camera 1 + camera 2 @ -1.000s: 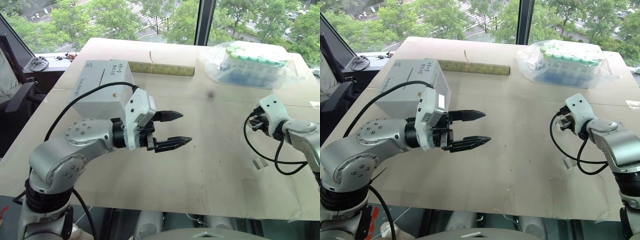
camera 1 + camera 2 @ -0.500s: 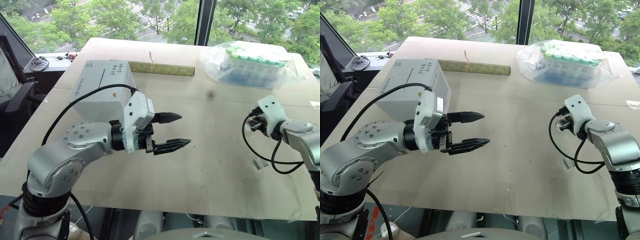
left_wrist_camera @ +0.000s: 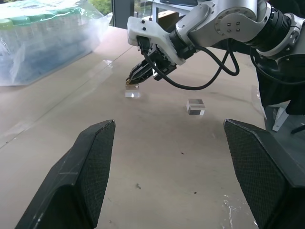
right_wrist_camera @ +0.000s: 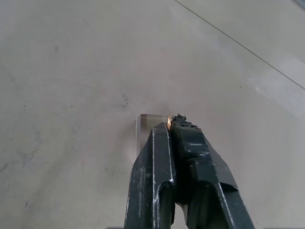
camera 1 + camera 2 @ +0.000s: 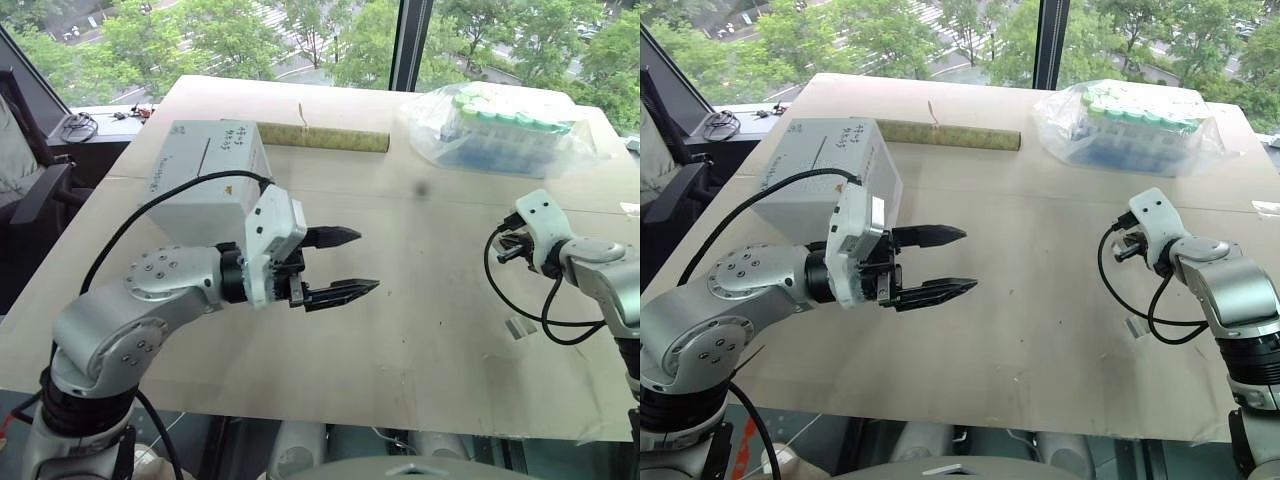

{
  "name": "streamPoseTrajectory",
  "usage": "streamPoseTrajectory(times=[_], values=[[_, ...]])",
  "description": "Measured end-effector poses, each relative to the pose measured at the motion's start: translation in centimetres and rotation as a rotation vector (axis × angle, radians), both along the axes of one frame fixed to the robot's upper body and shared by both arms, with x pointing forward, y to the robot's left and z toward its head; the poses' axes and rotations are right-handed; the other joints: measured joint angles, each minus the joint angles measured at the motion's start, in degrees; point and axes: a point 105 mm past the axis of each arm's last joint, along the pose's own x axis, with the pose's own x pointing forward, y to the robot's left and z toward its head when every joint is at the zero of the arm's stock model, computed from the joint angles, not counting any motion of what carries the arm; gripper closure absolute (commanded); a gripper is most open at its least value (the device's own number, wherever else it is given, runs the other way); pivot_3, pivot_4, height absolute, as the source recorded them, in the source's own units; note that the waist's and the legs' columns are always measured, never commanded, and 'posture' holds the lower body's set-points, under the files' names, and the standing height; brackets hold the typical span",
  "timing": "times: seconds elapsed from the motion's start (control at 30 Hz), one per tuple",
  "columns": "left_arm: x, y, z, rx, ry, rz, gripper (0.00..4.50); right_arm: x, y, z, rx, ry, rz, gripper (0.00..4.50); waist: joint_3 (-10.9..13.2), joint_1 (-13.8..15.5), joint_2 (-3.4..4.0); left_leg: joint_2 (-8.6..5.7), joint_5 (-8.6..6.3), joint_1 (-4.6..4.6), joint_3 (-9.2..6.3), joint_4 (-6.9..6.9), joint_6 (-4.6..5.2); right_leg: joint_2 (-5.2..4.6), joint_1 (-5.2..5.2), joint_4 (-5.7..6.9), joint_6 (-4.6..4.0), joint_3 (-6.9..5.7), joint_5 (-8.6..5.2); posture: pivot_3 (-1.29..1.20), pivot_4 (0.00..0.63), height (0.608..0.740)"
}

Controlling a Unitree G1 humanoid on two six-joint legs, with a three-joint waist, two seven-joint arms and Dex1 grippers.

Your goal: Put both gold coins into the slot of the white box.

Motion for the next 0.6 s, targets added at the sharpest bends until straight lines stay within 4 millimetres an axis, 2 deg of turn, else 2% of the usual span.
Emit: streamPoseTrajectory(times=[0.27,0.43,0.6], values=[[0.2,0.0,0.1,-0.013,-0.002,0.012,0.81,-0.1,0.2,0.5,0.043,-0.006,0.011,4.48,0.0,0.0,0.00,0.00,0.00,0.00,-0.01,0.00,0.00,0.00,0.00,0.00,0.02,0.00,0.01,0.00,0.150,0.740],[1.2,0.1,0.8,-0.104,0.028,0.049,0.81,-0.2,1.3,3.5,0.189,-0.077,0.049,4.48,0.0,0.0,0.00,0.01,0.00,-0.01,-0.05,0.00,0.00,0.00,0.00,0.01,0.19,-0.02,0.11,0.00,0.150,0.740],[2.4,0.5,2.4,-0.226,0.119,0.069,0.81,-1.3,3.5,8.1,0.489,-0.136,0.167,4.48,0.0,0.0,0.01,0.02,0.00,-0.01,-0.11,0.00,0.00,0.00,0.01,0.01,0.20,-0.02,0.12,0.00,0.150,0.740]])
